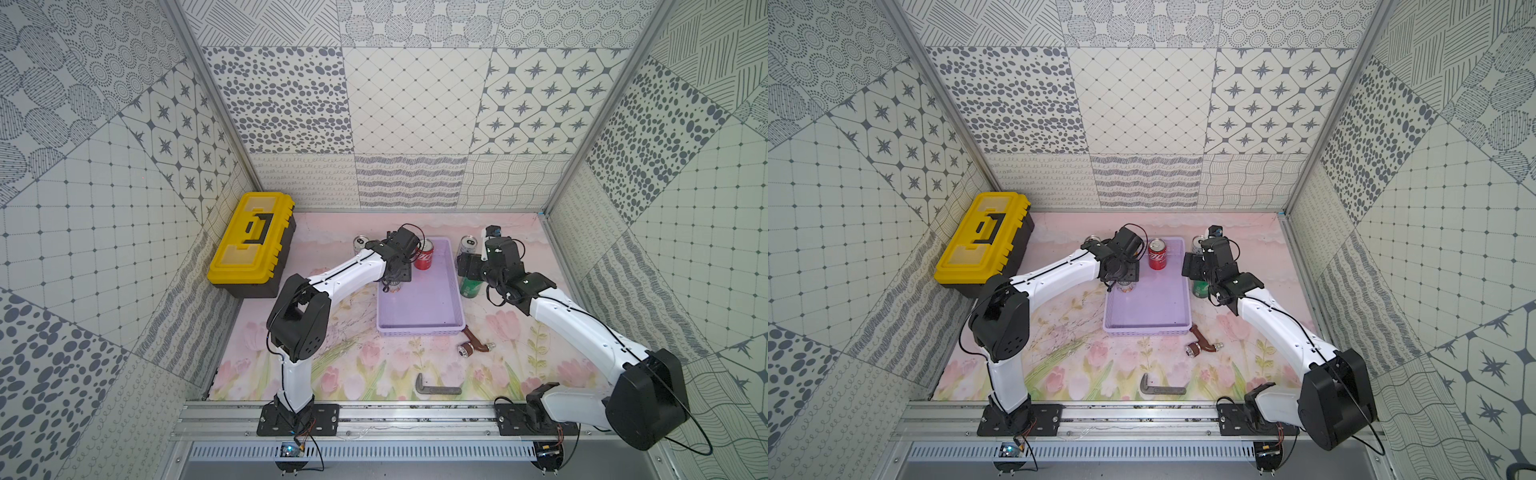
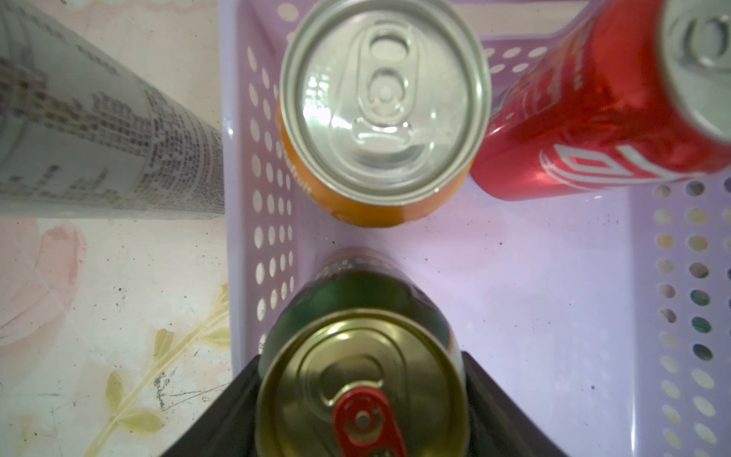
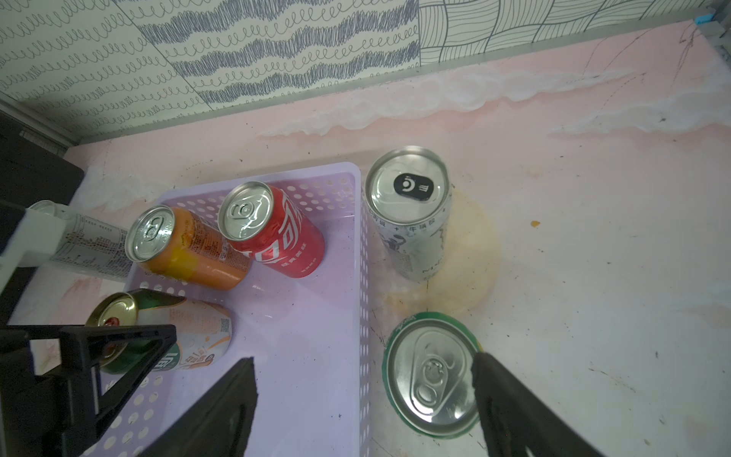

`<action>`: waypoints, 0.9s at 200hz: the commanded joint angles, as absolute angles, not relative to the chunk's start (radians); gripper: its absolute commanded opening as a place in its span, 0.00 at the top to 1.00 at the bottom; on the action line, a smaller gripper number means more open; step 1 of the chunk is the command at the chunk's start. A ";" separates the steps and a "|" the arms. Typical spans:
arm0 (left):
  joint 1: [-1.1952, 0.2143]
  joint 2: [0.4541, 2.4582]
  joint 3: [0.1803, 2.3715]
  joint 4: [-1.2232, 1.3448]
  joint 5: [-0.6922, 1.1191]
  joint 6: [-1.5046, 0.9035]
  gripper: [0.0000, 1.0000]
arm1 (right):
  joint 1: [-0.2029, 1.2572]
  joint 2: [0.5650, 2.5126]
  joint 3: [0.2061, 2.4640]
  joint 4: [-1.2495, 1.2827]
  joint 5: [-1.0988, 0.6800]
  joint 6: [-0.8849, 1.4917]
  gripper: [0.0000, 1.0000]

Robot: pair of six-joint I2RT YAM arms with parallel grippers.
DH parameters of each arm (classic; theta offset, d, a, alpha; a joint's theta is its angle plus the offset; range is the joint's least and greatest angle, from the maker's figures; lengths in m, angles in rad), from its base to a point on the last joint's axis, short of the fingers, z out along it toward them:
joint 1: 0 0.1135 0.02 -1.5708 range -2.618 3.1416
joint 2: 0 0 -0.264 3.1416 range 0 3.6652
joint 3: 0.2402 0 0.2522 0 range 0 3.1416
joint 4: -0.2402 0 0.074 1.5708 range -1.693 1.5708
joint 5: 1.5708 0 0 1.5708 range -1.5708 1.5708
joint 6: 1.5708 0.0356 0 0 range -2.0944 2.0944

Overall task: Take out the drinks from the basket
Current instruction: Pick up the drink from the basket.

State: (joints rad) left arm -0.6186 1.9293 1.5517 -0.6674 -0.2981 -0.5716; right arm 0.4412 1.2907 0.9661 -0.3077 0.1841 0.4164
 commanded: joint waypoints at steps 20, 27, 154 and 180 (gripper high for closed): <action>-0.614 1.922 1.555 -0.679 -0.283 -0.552 0.41 | 0.441 1.265 0.951 -0.262 0.191 0.425 0.11; -0.614 1.917 1.558 -0.682 -0.281 -0.549 0.43 | 0.441 1.265 0.950 -0.263 0.190 0.425 0.11; -0.615 1.562 1.555 -0.798 -0.323 -0.523 0.48 | 0.441 1.264 0.951 -0.260 0.186 0.428 0.11; -0.611 1.464 1.499 -0.829 -0.393 -0.526 0.47 | 0.440 1.265 0.954 -0.260 0.181 0.430 0.11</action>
